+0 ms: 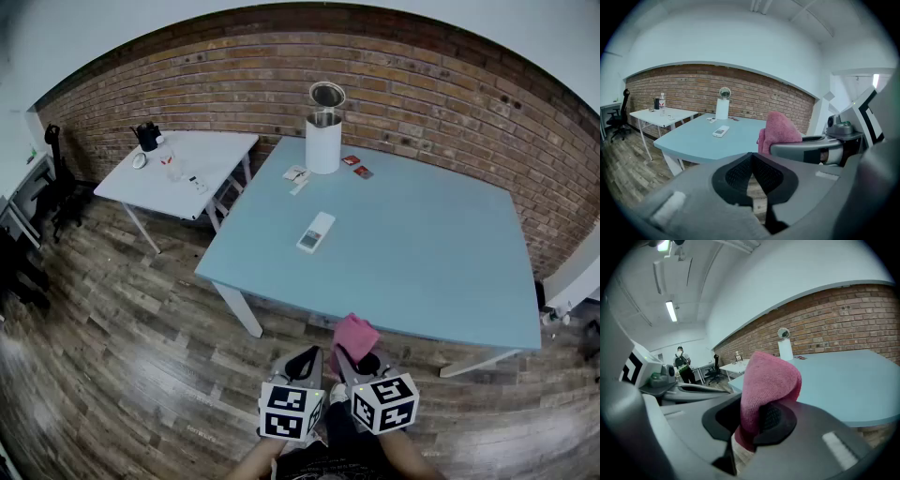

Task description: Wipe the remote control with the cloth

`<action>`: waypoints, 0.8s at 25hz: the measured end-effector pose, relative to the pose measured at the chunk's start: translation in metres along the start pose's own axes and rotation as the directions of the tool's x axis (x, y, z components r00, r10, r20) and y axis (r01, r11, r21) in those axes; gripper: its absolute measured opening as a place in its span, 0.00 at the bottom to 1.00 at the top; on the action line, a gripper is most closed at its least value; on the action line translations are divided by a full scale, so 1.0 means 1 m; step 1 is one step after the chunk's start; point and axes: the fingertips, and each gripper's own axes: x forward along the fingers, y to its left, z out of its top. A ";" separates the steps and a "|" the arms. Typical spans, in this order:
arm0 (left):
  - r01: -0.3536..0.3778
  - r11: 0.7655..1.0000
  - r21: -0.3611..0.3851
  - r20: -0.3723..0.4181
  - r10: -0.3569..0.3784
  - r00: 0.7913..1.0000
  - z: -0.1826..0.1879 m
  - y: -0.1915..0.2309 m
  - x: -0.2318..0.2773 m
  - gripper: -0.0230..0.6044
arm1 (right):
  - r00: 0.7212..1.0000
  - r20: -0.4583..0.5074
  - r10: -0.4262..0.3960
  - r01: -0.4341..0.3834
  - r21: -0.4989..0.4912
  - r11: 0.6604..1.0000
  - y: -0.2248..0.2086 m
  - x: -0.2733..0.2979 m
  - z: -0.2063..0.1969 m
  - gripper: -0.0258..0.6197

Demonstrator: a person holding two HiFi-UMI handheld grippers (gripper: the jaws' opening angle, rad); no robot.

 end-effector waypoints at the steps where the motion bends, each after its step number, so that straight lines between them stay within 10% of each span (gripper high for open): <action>1: 0.000 1.000 0.000 0.001 0.000 1.000 0.000 -0.001 0.000 0.04 | 1.000 0.000 -0.001 0.001 0.001 1.000 -0.001 0.000 0.000 0.14; 20: 0.006 1.000 -0.005 -0.012 -0.006 1.000 0.017 0.007 0.062 0.04 | 0.999 -0.036 -0.025 0.026 0.030 0.999 -0.052 0.032 0.009 0.14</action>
